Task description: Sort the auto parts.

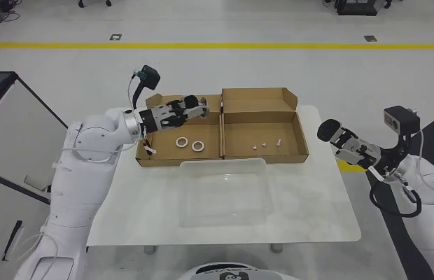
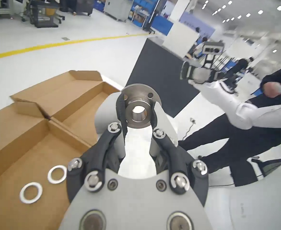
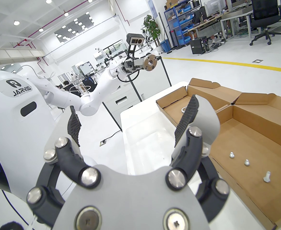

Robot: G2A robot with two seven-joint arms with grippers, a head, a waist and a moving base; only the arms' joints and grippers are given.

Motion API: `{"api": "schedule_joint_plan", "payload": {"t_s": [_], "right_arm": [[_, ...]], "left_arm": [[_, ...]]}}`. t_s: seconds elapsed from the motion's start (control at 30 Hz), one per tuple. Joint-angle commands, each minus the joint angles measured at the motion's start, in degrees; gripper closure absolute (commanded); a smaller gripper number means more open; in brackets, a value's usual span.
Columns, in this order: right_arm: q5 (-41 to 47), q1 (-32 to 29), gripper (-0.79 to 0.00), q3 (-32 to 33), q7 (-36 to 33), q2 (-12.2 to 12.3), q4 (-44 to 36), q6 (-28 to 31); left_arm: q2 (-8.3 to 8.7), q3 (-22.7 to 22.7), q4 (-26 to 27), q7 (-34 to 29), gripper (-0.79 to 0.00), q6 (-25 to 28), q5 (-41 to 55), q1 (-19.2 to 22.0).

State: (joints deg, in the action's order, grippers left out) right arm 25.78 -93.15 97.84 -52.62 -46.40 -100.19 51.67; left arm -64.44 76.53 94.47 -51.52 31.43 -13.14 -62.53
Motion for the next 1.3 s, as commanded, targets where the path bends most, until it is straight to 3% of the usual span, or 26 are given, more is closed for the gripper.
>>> {"api": "schedule_joint_plan", "payload": {"t_s": [0.0,0.27,0.53,0.83,1.27], "right_arm": [[0.0,0.0,-0.785,0.0,0.0,0.0,0.0,0.0],[0.0,0.0,-0.785,0.0,0.0,0.0,0.0,0.0],[0.0,0.0,-0.785,0.0,0.0,0.0,0.0,0.0],[0.0,0.0,-0.785,0.0,0.0,0.0,0.0,0.0],[0.0,0.0,-0.785,0.0,0.0,0.0,0.0,0.0]], "left_arm": [[-0.07,-1.78,-0.82,0.6,0.0,0.86,-6.26,1.92],[-0.74,-8.32,-9.79,6.02,0.0,3.65,-24.26,9.13],[-0.91,-11.38,-17.18,6.56,0.0,0.53,-34.82,13.01],[-0.22,-11.24,-20.83,4.73,0.0,-1.83,-40.93,12.72],[0.07,-10.91,-20.18,6.1,0.0,-0.66,-41.47,11.66]]}}
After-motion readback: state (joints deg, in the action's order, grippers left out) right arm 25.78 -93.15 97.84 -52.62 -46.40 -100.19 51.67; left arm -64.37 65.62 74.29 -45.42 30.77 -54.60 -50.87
